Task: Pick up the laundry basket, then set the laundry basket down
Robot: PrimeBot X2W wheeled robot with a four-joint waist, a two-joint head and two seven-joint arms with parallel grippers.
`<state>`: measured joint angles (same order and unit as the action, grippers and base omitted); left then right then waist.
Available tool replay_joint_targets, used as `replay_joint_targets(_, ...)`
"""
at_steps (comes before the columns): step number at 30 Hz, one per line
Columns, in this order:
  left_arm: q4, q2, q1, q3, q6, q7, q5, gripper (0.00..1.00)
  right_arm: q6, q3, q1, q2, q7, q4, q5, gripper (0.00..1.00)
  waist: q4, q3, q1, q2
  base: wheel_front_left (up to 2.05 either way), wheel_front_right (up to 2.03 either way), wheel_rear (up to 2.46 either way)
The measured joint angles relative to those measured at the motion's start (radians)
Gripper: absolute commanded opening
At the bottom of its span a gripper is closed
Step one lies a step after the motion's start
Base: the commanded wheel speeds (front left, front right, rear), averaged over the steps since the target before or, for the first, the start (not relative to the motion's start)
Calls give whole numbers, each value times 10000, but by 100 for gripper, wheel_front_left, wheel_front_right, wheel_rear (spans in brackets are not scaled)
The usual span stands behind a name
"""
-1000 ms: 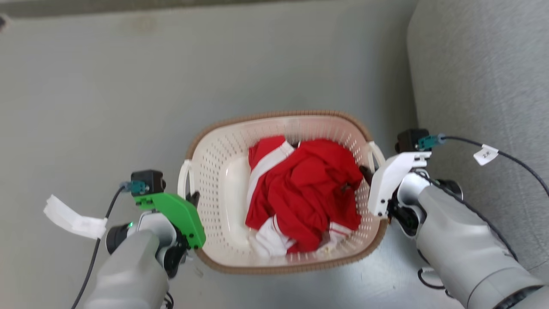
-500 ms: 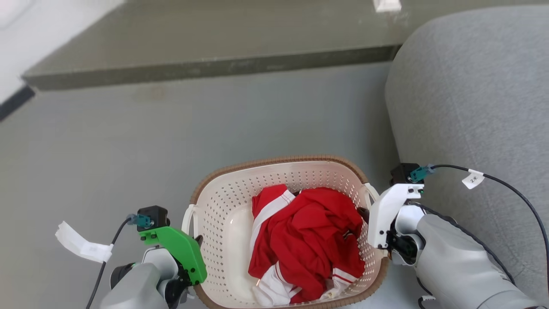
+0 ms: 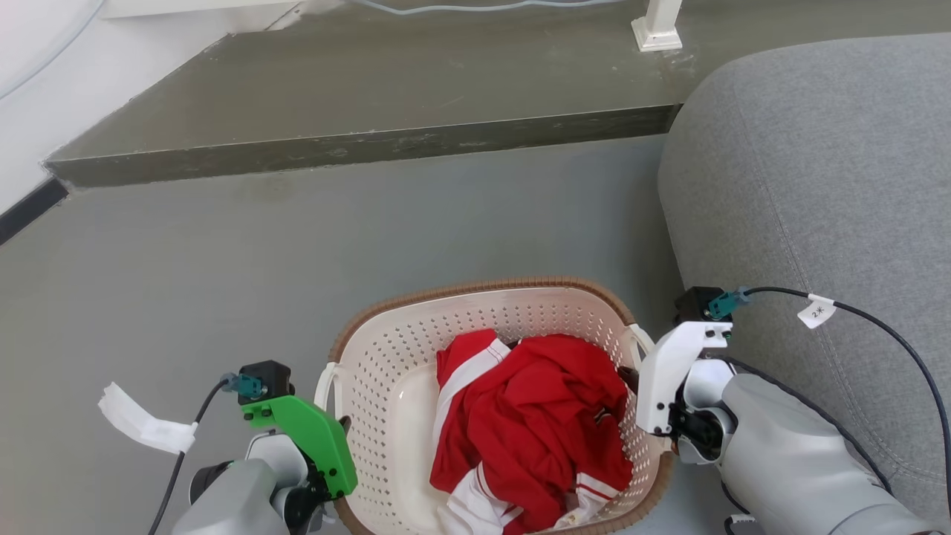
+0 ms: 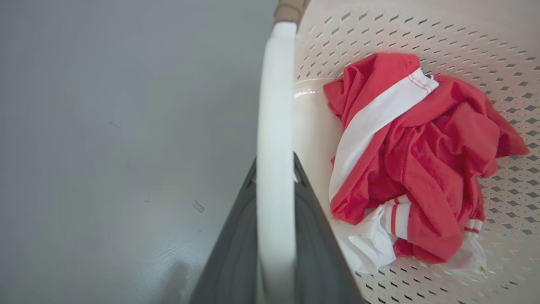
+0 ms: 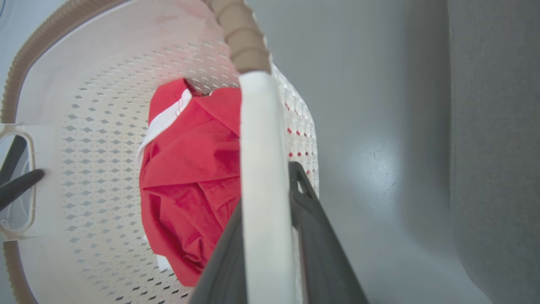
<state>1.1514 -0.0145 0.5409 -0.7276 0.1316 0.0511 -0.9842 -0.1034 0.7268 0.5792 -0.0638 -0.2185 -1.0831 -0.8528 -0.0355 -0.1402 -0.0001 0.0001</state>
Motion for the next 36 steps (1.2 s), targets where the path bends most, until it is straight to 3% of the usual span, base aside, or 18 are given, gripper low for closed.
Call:
replay_joint_targets(23,56,0,23,-163,0,-10,-165,0,8,357,18,-23,69,-69,-288,0,-29,-133,0,0,0,0,0)
replay_joint_targets(36,81,-17,836,-119,0,-846,-157,0,8,278,733,-25,953,-69,-286,0,-66,-1326,0,0,0,0,0)
